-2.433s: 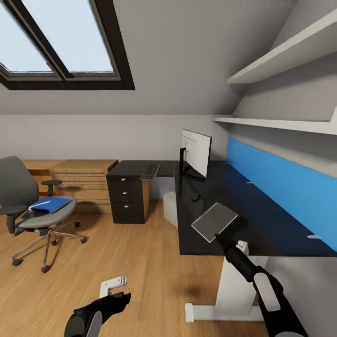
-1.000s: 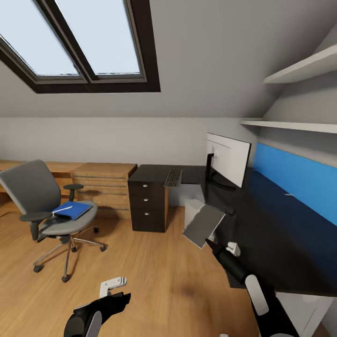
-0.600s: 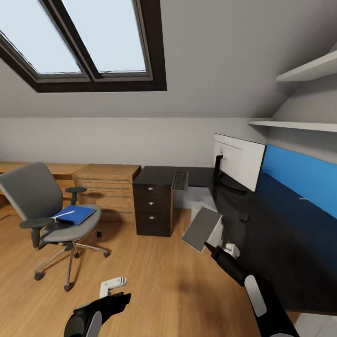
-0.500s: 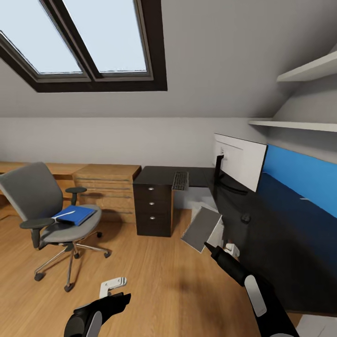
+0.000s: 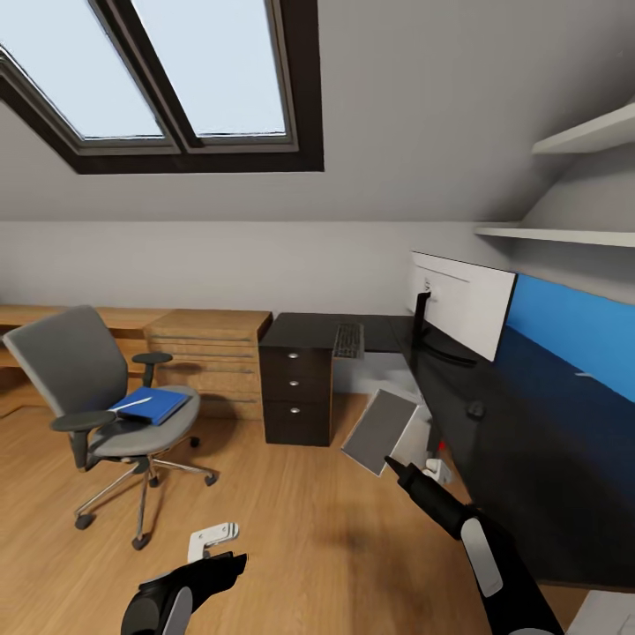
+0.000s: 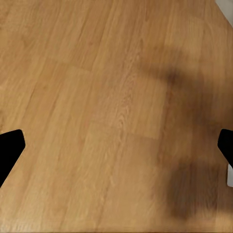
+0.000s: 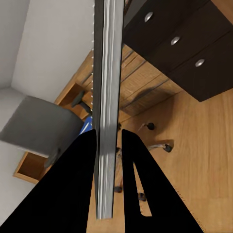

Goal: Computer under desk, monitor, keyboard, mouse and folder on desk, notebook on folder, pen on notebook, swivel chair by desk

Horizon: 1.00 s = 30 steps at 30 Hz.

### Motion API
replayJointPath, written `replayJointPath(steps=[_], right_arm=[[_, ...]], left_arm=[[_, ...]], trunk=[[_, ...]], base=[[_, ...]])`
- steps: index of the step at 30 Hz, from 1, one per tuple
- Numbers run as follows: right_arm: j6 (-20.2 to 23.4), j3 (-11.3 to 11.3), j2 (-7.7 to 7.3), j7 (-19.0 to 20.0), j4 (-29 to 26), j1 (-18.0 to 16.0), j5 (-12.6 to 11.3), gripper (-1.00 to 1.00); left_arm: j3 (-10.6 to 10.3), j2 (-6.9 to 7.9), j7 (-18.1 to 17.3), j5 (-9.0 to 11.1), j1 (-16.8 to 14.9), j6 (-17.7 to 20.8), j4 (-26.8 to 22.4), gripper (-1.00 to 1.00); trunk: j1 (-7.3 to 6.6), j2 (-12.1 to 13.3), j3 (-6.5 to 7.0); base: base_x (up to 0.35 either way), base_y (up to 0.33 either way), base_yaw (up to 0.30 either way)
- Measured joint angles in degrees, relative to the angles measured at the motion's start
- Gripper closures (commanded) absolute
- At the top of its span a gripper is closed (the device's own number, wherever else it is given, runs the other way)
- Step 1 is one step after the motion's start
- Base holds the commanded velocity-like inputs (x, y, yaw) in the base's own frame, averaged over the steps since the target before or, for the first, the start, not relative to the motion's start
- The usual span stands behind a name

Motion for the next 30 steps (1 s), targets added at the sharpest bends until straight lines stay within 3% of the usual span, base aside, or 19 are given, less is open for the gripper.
replayJointPath(steps=[11, 16, 24, 25, 27, 30], right_arm=[[0.02, 0.01, -0.02, 0.04, 0.18, 0.00, 0.07, 1.00], [0.33, 0.01, -0.26, 0.14, 0.22, 0.00, 0.03, 1.00], [0.22, 0.16, -0.02, -0.61, 0.33, -0.01, 0.62, 1.00], [-0.08, 1.47, 0.04, -6.35, 0.20, 0.02, 5.75, 1.00], [0.10, 2.34, 0.06, -9.24, 0.02, 0.00, 6.16, 1.00], [0.06, 5.47, 0.07, -17.05, -0.17, -0.01, 7.99, 1.00]], left_arm=[[-0.10, 0.06, -0.08, 0.06, 0.00, 0.00, 0.74, -1.00], [-0.17, 0.09, -0.24, 0.02, 0.02, -0.02, 1.60, -1.00], [-0.17, 0.10, -0.23, 0.06, 0.03, -0.02, 1.78, -1.00], [-0.13, 0.10, -0.18, 0.07, -0.01, -0.02, 1.77, -1.00], [-0.12, 0.10, -0.15, 0.07, -0.01, -0.02, 1.78, -1.00], [-0.13, 0.10, -0.09, 0.07, 0.02, -0.03, 1.79, -1.00]], trunk=[[0.00, 0.00, 0.00], [0.00, 0.00, 0.00], [-1.75, 3.19, 1.43], [-1.97, 3.60, 1.60], [-2.41, 4.40, 1.97], [-3.07, 5.60, 2.51]], base=[[-0.002, 0.310, 0.000], [0.000, 0.094, 0.000], [0.000, 0.007, 0.000], [0.000, 0.000, 0.000], [0.000, 0.000, 0.000], [0.000, 0.000, 0.000]])
